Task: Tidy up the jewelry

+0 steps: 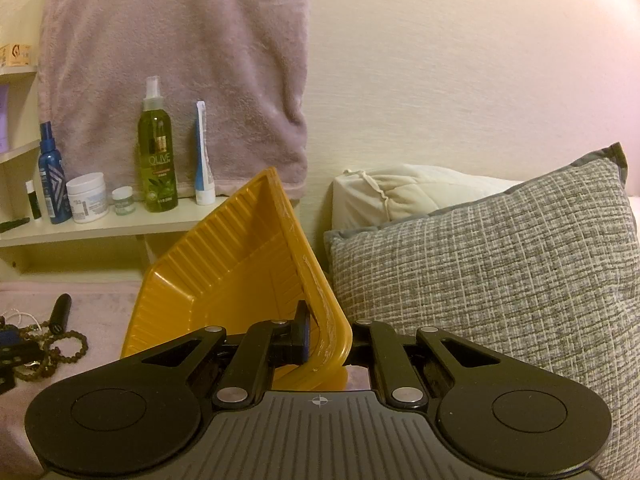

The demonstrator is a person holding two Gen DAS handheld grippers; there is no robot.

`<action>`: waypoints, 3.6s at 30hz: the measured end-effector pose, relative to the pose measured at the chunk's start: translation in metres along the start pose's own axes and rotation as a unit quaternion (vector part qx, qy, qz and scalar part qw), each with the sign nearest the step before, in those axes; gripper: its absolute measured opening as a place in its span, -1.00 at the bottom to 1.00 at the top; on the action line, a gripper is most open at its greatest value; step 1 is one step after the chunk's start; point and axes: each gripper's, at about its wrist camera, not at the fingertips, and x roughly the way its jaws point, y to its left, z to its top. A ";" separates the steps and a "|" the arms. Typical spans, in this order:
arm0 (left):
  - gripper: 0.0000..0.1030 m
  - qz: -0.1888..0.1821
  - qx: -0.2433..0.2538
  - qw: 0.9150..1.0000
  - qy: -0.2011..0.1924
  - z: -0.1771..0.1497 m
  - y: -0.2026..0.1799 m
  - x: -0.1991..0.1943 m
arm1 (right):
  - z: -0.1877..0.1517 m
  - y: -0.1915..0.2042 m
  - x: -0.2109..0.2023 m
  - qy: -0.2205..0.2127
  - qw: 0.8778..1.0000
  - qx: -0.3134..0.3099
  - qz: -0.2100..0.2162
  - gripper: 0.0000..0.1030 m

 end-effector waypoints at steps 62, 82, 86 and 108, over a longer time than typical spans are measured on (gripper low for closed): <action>-0.89 -0.058 -0.044 0.997 -0.024 0.113 0.072 0.002 | 0.001 0.002 -0.001 -0.005 1.000 -0.002 0.002 -0.80; -0.89 -0.073 -0.031 0.994 -0.072 0.159 0.075 -0.029 | 0.003 0.005 -0.002 -0.010 1.000 -0.002 0.010 -0.80; -0.89 -0.075 -0.027 0.993 -0.084 0.168 0.075 -0.038 | 0.003 0.005 -0.002 -0.012 1.000 -0.003 0.011 -0.80; -0.89 -0.148 0.011 0.985 -0.085 0.192 0.018 -0.038 | 0.003 0.005 -0.002 -0.012 1.000 0.002 0.015 -0.80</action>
